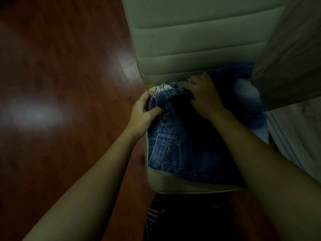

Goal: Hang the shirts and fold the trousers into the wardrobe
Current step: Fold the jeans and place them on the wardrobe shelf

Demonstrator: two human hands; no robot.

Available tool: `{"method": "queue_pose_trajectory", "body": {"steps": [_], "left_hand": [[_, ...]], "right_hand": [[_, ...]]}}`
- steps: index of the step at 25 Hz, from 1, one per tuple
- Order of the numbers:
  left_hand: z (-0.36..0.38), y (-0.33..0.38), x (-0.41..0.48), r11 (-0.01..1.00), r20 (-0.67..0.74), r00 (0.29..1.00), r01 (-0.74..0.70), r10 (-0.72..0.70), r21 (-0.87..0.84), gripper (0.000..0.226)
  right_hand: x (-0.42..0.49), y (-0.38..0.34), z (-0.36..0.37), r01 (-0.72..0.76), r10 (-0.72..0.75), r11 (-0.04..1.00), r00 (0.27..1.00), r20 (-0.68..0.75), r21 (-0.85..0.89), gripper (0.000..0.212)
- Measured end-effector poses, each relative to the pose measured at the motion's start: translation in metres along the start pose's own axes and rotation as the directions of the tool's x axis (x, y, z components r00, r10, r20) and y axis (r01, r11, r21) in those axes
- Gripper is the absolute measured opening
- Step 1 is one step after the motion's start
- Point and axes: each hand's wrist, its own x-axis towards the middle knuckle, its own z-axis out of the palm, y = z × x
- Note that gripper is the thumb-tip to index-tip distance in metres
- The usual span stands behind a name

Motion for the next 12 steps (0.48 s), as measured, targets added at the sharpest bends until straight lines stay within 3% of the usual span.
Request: {"method": "queue_pose_trajectory", "body": {"steps": [2, 5, 9, 12], "left_hand": [[-0.005, -0.016, -0.010, 0.990, 0.087, 0.990, 0.108, -0.115, 0.086, 0.050], [-0.006, -0.054, -0.038, 0.923, 0.103, 0.943, 0.283, -0.318, 0.260, 0.079], [0.003, -0.091, -0.075, 0.854, 0.058, 0.893, 0.405, -0.446, 0.328, 0.065], [0.011, -0.095, -0.085, 0.852, 0.013, 0.865, 0.492, -0.502, 0.178, 0.065]], "right_hand": [[-0.011, 0.000, 0.003, -0.047, 0.051, 0.994, 0.998, -0.037, 0.100, 0.023], [-0.034, -0.001, 0.007, -0.125, 0.141, 0.975, 0.987, -0.080, 0.183, 0.027], [-0.045, -0.001, 0.007, -0.120, 0.142, 0.973, 0.984, -0.104, 0.195, 0.029], [-0.043, 0.000, 0.001, -0.098, 0.116, 0.986, 0.985, -0.128, 0.136, 0.020]]}}
